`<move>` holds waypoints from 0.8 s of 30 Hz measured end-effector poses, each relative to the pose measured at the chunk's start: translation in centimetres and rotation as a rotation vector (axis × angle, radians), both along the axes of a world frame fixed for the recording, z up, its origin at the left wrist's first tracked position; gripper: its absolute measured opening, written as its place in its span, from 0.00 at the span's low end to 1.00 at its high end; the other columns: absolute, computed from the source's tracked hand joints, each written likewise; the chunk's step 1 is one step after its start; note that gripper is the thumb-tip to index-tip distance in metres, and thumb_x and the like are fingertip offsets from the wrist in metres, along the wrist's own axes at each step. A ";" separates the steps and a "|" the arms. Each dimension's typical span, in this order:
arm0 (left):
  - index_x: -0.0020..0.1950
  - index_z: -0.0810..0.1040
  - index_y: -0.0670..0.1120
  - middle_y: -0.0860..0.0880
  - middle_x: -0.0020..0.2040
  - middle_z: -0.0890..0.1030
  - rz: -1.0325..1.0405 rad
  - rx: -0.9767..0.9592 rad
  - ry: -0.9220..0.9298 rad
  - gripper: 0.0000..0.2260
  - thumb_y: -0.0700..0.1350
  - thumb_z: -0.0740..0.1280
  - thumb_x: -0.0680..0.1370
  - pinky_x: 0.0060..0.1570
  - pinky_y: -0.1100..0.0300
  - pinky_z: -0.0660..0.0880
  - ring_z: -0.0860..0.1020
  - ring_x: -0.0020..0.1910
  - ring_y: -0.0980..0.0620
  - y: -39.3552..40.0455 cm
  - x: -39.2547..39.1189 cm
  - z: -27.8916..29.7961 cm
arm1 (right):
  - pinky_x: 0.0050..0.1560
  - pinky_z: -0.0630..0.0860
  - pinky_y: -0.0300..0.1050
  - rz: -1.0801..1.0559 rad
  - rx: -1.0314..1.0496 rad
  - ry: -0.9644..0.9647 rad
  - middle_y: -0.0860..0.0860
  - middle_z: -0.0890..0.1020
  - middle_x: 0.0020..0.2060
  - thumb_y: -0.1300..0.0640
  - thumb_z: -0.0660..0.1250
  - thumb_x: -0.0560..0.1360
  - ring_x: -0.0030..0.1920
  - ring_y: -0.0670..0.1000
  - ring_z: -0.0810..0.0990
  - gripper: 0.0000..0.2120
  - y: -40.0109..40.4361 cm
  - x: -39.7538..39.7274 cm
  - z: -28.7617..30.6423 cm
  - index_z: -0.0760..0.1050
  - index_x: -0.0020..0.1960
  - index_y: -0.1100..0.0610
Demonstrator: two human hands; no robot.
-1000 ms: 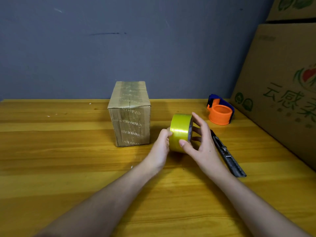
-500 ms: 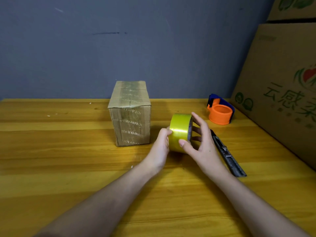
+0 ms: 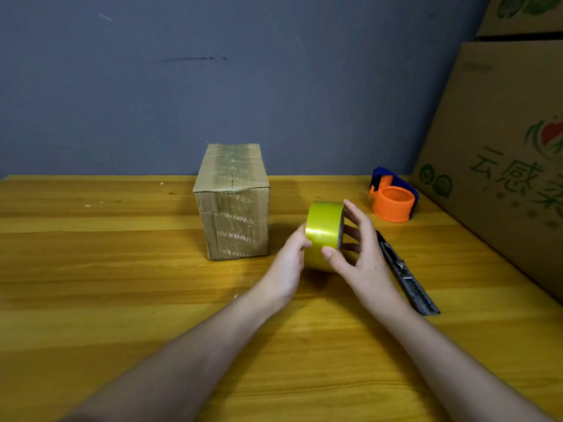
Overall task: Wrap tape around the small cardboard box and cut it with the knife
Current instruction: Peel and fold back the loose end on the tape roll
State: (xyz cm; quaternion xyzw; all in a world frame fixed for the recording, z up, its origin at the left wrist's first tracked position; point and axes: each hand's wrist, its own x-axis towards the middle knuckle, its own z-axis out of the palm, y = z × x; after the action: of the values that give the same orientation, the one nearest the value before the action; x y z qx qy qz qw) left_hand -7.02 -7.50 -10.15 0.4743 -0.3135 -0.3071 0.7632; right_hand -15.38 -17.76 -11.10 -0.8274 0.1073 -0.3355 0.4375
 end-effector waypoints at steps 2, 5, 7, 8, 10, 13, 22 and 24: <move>0.53 0.74 0.46 0.44 0.46 0.78 -0.011 0.005 0.023 0.17 0.46 0.53 0.69 0.49 0.61 0.73 0.74 0.48 0.47 0.0 0.0 -0.1 | 0.67 0.70 0.46 0.001 0.002 0.000 0.45 0.65 0.69 0.39 0.67 0.65 0.69 0.43 0.66 0.39 0.0 0.0 0.0 0.56 0.73 0.39; 0.56 0.73 0.44 0.42 0.46 0.78 -0.019 0.022 0.054 0.17 0.49 0.52 0.75 0.50 0.59 0.74 0.75 0.47 0.47 0.2 0.0 0.0 | 0.65 0.71 0.44 0.002 0.010 0.000 0.45 0.65 0.69 0.39 0.67 0.65 0.69 0.42 0.66 0.39 0.1 0.2 0.0 0.56 0.72 0.38; 0.54 0.74 0.46 0.43 0.45 0.79 -0.007 0.034 0.046 0.15 0.47 0.51 0.77 0.48 0.61 0.74 0.75 0.46 0.48 0.1 0.0 0.1 | 0.65 0.71 0.43 0.002 0.008 -0.002 0.45 0.65 0.69 0.39 0.67 0.65 0.68 0.42 0.66 0.39 0.1 0.2 0.0 0.56 0.72 0.38; 0.53 0.74 0.46 0.43 0.44 0.78 -0.005 0.041 0.038 0.15 0.48 0.52 0.74 0.47 0.61 0.74 0.75 0.46 0.47 0.1 0.0 0.1 | 0.65 0.70 0.42 0.001 0.007 -0.003 0.45 0.65 0.69 0.38 0.67 0.65 0.68 0.41 0.66 0.39 0.1 0.1 0.0 0.56 0.72 0.38; 0.53 0.73 0.46 0.41 0.44 0.78 -0.009 0.034 0.021 0.17 0.48 0.52 0.70 0.47 0.61 0.74 0.74 0.46 0.46 0.0 0.1 0.0 | 0.65 0.69 0.40 0.000 0.003 -0.003 0.45 0.65 0.69 0.38 0.67 0.65 0.69 0.41 0.65 0.39 0.0 0.0 0.0 0.56 0.72 0.38; 0.52 0.73 0.46 0.41 0.43 0.77 -0.029 0.009 0.022 0.16 0.47 0.52 0.70 0.42 0.65 0.76 0.75 0.44 0.47 0.1 0.0 0.2 | 0.64 0.69 0.39 -0.002 0.003 0.001 0.45 0.65 0.69 0.38 0.67 0.64 0.68 0.41 0.66 0.39 0.1 0.0 0.1 0.56 0.72 0.39; 0.53 0.74 0.48 0.44 0.48 0.77 -0.021 0.076 -0.041 0.15 0.44 0.53 0.70 0.48 0.65 0.72 0.73 0.52 0.47 0.3 -0.2 0.6 | 0.67 0.68 0.42 0.018 0.018 -0.005 0.46 0.65 0.69 0.40 0.67 0.65 0.70 0.43 0.65 0.38 0.0 0.0 0.1 0.57 0.72 0.40; 0.60 0.72 0.39 0.42 0.52 0.74 0.004 0.092 -0.070 0.27 0.42 0.54 0.62 0.46 0.66 0.70 0.71 0.51 0.46 0.0 -0.3 1.1 | 0.69 0.68 0.49 0.032 0.039 -0.009 0.46 0.66 0.70 0.41 0.67 0.66 0.70 0.45 0.65 0.38 -0.1 0.1 0.0 0.57 0.73 0.41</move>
State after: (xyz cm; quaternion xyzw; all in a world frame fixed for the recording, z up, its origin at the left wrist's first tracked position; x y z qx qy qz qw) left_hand -7.35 -7.52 -9.00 0.5200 -0.3244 -0.3028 0.7299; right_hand -15.31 -17.89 -11.13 -0.8188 0.0988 -0.3301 0.4592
